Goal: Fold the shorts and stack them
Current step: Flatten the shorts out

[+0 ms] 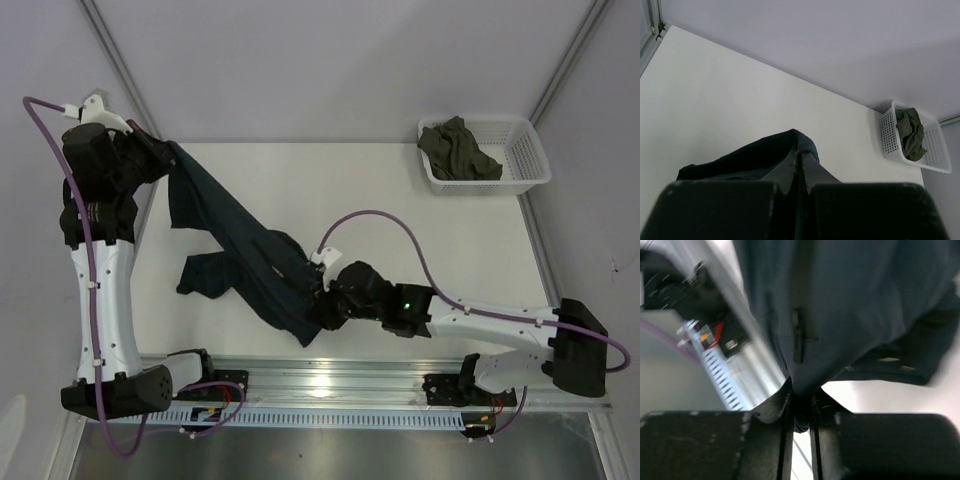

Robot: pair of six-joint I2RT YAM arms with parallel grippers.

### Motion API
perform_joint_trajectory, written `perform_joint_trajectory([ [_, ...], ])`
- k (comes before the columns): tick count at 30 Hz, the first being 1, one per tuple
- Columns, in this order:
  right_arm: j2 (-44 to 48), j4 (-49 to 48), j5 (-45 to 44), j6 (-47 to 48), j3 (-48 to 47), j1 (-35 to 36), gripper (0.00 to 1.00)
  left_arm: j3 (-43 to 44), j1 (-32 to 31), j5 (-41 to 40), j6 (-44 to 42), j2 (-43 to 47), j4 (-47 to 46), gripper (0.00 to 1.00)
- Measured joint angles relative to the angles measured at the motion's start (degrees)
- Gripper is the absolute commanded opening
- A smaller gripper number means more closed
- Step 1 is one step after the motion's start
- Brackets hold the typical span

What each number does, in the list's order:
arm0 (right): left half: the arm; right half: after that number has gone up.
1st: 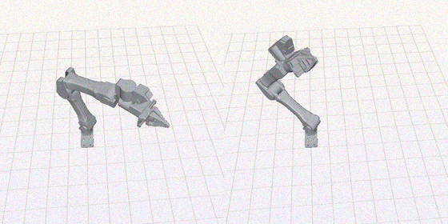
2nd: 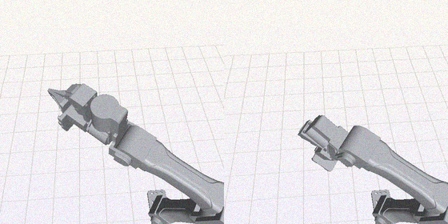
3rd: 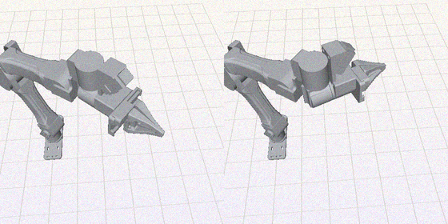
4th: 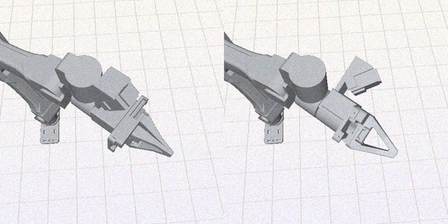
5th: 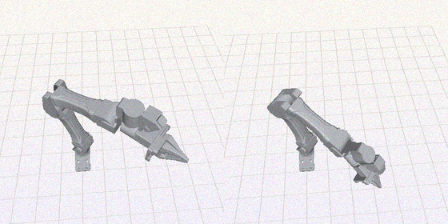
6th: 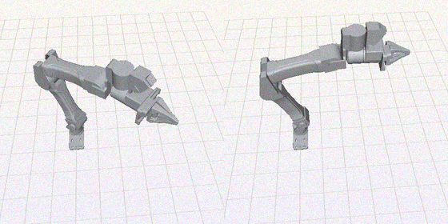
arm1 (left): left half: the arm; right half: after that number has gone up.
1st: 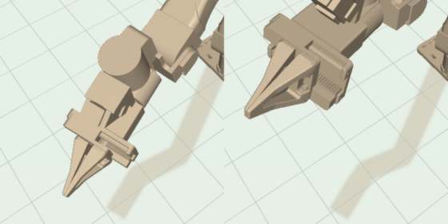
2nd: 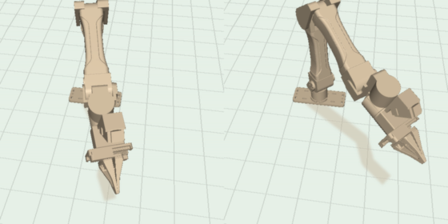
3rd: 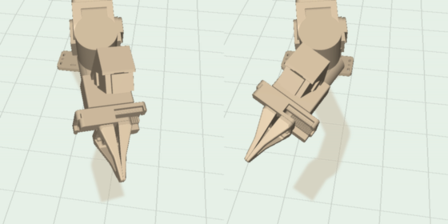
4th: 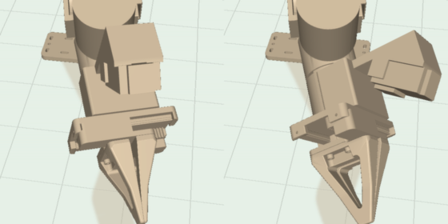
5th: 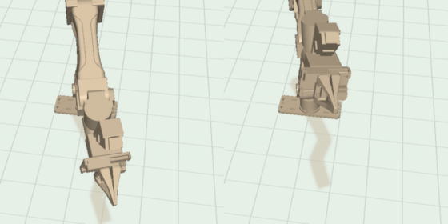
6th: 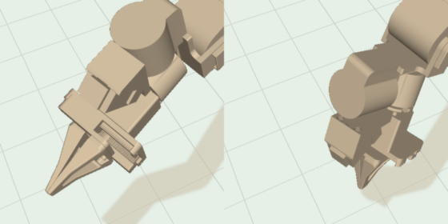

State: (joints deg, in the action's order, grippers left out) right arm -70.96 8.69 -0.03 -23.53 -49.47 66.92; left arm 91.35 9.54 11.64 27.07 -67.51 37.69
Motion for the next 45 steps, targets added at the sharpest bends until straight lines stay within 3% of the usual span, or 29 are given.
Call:
perform_joint_trajectory([
  [4,-7.17,-2.54,5.11,-0.39,-3.04,4.02,0.26,-2.10,0.00,0.59,0.07,0.04,-0.26,0.00],
  [9,-13.84,-8.02,10.12,-1.46,-2.69,3.30,0.29,-4.11,0.02,0.39,-0.09,0.04,-0.22,0.00],
  [12,-17.42,-12.17,12.37,-2.51,-0.87,2.45,0.40,-5.35,0.04,0.02,-0.15,0.33,-0.35,0.00],
  [13,-18.67,-13.49,13.07,-2.99,-0.22,2.32,0.50,-5.86,0.07,-0.11,-0.17,0.48,-0.42,0.00],
  [17,-22.32,-17.90,14.93,-4.42,2.14,2.82,0.59,-9.01,0.31,-1.55,-0.44,1.66,-0.79,0.00],
  [26,-21.00,-26.86,15.32,-6.38,7.32,3.02,0.57,-11.56,3.02,-3.58,-1.25,3.15,-1.18,0.00],
  [28,-19.74,-28.81,14.88,-7.02,8.87,2.93,0.59,-11.61,3.19,-3.69,-1.33,3.34,-1.20,0.00],
  [30,-18.32,-31.26,14.16,-8.11,10.32,2.86,0.67,-11.74,3.26,-3.91,-1.70,3.52,-1.22,0.00],
  [33,-16.68,-34.58,11.87,-9.07,12.11,3.41,0.69,-11.85,3.45,-4.46,-2.12,3.54,-1.20,0.00],
  [40,-18.16,-32.35,4.66,-8.26,8.79,6.93,0.66,-13.40,4.28,-5.55,-2.75,4.07,-1.16,0.00],
  [45,-21.86,-33.31,4.74,-9.55,5.53,6.86,0.69,-13.79,4.37,-5.51,-2.75,4.24,-1.16,0.00],
])
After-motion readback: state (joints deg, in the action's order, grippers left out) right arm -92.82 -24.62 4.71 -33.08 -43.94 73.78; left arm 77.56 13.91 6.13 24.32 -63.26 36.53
